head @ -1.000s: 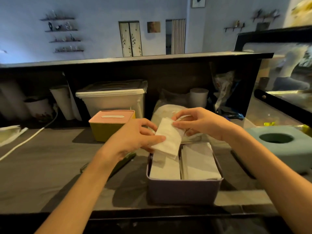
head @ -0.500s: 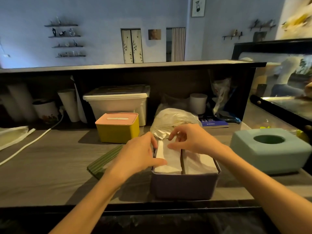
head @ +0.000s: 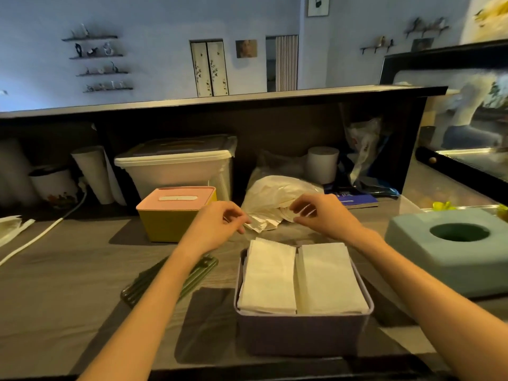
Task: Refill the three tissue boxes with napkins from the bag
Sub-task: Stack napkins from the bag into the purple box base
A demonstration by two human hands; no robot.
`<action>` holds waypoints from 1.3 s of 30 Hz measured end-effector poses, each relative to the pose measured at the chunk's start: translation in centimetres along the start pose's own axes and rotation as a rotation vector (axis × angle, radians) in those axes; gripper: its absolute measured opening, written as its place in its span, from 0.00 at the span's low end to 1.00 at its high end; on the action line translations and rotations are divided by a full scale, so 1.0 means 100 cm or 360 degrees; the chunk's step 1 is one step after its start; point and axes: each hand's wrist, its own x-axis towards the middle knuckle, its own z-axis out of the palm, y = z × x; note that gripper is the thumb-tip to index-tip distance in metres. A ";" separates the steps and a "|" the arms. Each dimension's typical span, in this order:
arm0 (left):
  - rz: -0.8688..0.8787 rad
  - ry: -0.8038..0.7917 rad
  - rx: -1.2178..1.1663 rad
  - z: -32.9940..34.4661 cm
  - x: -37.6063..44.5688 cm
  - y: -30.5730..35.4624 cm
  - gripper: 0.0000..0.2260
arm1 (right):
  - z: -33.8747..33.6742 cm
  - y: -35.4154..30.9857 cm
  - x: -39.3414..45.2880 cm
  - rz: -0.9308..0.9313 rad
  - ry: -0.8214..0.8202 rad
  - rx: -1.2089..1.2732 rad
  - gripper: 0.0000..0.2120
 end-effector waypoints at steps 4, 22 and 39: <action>-0.0175 0.0082 -0.0130 0.043 0.043 -0.021 0.07 | 0.036 0.009 0.026 -0.0258 -0.0036 0.0005 0.15; -0.0380 0.0659 -0.0517 0.083 0.071 -0.046 0.11 | 0.093 0.020 0.057 -0.0692 0.0423 -0.0368 0.10; -0.0203 0.0112 -0.0916 0.080 0.062 -0.032 0.23 | 0.046 0.014 0.042 -0.0104 0.0420 0.0716 0.10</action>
